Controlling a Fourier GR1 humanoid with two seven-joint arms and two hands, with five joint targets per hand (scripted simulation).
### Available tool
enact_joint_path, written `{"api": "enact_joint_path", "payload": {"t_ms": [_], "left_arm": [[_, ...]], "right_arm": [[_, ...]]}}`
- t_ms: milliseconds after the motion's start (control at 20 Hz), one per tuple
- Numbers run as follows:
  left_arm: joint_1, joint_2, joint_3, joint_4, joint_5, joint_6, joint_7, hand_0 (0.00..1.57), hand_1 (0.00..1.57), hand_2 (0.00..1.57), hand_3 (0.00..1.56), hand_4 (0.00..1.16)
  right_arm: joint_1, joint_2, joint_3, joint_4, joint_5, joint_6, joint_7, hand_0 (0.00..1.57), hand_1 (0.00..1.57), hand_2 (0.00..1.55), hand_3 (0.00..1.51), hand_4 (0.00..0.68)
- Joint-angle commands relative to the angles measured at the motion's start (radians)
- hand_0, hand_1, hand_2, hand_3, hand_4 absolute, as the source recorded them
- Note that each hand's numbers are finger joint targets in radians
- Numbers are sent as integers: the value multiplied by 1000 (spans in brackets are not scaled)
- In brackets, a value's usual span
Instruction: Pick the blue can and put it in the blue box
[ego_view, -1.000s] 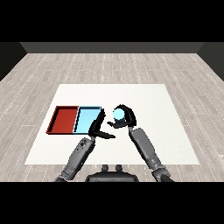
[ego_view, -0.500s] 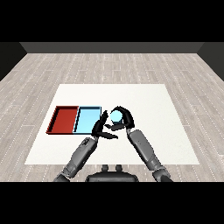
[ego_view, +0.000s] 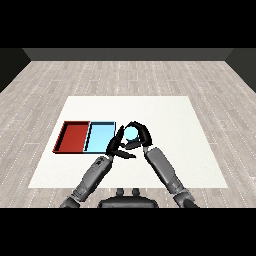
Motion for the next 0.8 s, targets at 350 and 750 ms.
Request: {"api": "enact_joint_path", "payload": {"t_ms": [350,750], "left_arm": [[-35,-4,-35,49,51,-20,-49,0,0,0,0,0],[-63,-4,-25,57,-23,53,2,0,0,0,0,108]], "right_arm": [[21,0,71,81,-57,-35,-113,1441,1441,1453,1407,573],[-56,0,177,57,-106,-115,-38,1485,1485,1468,1407,536]]}}
